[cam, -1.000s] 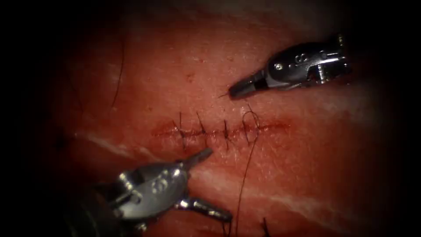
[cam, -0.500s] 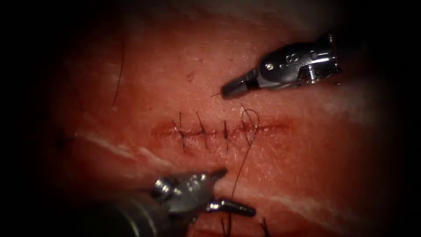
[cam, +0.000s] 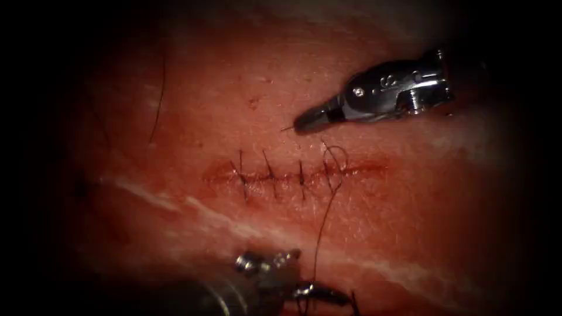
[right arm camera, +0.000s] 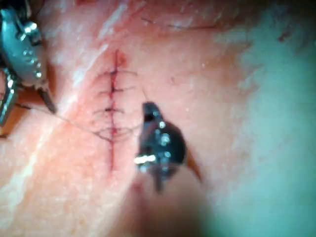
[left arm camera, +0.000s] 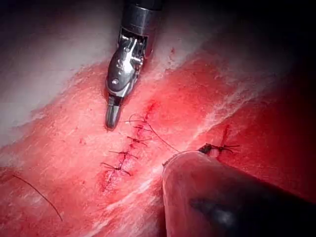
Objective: Wound Closure
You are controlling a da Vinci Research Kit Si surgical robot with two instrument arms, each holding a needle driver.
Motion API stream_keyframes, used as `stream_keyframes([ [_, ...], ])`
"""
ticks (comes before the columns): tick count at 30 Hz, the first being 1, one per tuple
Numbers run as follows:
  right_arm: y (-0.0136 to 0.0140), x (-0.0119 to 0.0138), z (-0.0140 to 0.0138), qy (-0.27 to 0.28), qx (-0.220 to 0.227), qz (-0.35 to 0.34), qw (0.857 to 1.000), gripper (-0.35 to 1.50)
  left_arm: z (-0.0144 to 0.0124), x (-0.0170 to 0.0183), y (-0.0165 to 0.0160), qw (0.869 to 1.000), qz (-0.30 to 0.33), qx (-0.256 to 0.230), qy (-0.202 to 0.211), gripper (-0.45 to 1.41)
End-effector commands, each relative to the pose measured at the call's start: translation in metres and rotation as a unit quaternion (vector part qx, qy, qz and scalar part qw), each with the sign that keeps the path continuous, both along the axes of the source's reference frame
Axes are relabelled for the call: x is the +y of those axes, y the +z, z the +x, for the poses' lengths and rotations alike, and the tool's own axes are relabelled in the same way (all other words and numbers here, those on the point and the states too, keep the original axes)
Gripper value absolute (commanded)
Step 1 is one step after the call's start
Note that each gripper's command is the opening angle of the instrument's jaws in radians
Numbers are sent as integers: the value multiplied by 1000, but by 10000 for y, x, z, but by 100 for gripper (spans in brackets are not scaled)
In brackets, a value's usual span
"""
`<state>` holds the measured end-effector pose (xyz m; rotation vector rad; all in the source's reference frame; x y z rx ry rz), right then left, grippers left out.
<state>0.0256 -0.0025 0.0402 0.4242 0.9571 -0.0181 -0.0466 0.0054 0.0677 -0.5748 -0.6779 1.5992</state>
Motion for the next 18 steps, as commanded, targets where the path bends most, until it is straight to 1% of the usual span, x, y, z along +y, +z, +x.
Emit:
stream_keyframes([
  [1, 7, -10, 3, -1, 1, 1, 1000, -35, -7, -4, 3, 1000, 8, -2, -7, 2],
  [3, 7, -11, 4, -1, 0, 1, 1000, -35, -10, 1, 0, 1000, 19, -11, -20, -35],
  [4, 7, -11, 4, -1, 0, 1, 1000, -35, -11, 3, -2, 999, 27, -19, -31, -45],
  [12, 7, -12, -3, 0, 0, 1, 1000, -35, -2, 9, -13, 998, 28, -45, -42, -45],
  [18, 7, -11, -4, 11, 1, 1, 1000, -35, -5, -8, -33, 998, 19, -52, -35, -45],
])
